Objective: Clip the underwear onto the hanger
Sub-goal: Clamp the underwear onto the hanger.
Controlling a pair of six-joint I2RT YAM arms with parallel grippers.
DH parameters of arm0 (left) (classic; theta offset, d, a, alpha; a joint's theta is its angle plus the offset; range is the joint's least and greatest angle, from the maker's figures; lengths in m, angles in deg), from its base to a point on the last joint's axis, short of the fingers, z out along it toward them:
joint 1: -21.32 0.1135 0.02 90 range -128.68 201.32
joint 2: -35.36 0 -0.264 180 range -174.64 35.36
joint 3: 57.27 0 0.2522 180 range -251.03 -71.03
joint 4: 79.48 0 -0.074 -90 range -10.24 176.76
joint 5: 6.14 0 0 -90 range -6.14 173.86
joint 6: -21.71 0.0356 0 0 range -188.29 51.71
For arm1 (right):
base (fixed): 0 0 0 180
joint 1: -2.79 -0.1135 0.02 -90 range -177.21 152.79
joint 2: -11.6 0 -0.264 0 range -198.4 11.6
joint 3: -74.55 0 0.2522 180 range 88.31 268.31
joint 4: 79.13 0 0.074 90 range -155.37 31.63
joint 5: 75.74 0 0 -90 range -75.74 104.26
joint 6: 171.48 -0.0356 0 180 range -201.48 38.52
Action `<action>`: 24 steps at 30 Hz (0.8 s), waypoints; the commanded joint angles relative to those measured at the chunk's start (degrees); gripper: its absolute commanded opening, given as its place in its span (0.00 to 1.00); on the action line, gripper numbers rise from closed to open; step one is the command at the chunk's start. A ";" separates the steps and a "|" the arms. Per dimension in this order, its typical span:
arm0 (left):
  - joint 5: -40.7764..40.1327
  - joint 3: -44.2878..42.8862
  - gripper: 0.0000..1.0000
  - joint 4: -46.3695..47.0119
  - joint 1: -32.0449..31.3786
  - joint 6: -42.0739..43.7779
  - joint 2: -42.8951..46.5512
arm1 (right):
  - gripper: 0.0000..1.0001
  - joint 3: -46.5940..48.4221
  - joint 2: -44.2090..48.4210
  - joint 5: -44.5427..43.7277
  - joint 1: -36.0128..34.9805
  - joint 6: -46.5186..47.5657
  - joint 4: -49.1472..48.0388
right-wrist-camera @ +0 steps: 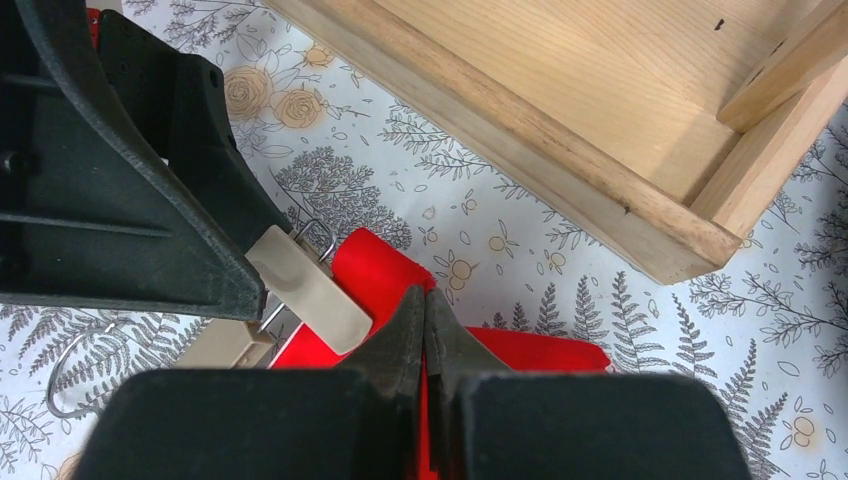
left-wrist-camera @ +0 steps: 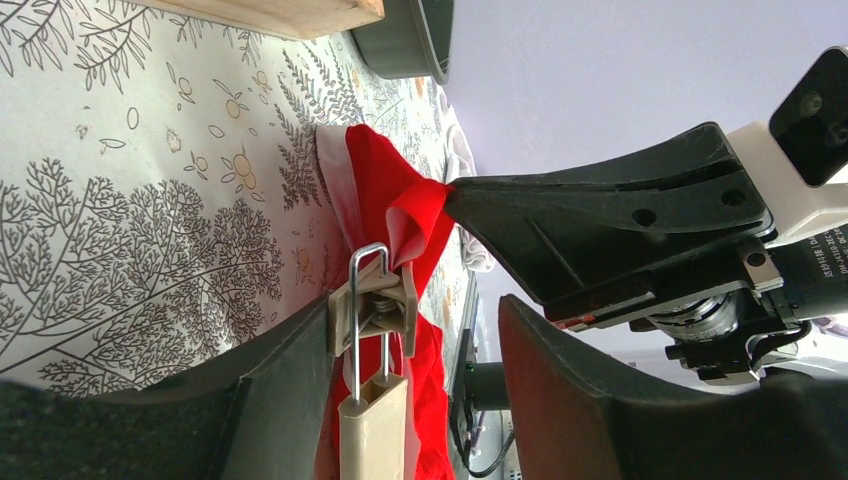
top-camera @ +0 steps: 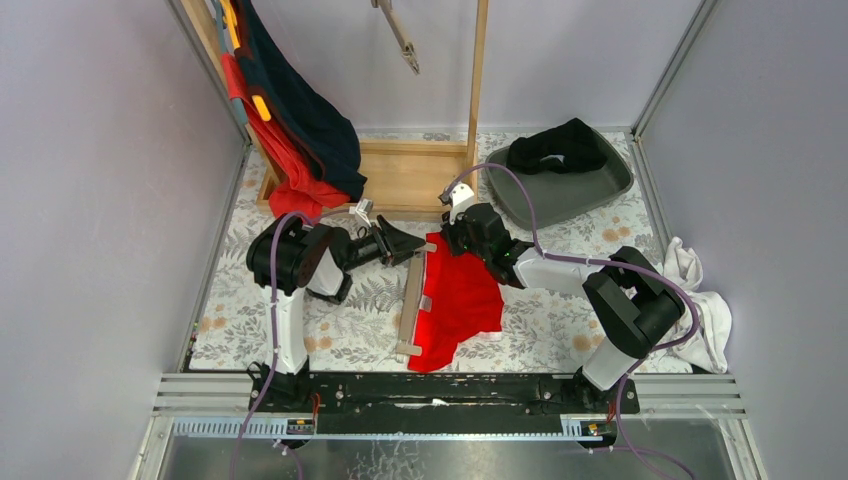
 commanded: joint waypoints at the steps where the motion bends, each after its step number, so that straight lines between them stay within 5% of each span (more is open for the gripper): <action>1: 0.39 -0.67 0.60 4.01 0.72 0.25 -0.90 | 0.00 0.48 1.06 -3.34 0.36 -0.07 -1.60; 6: -0.77 2.28 0.67 3.03 3.27 1.60 2.38 | 0.00 -1.93 0.79 -4.18 2.16 -0.95 -1.26; 24: -0.86 3.29 0.69 1.47 4.54 2.71 3.75 | 0.00 -2.63 0.74 -6.99 4.04 -1.75 1.02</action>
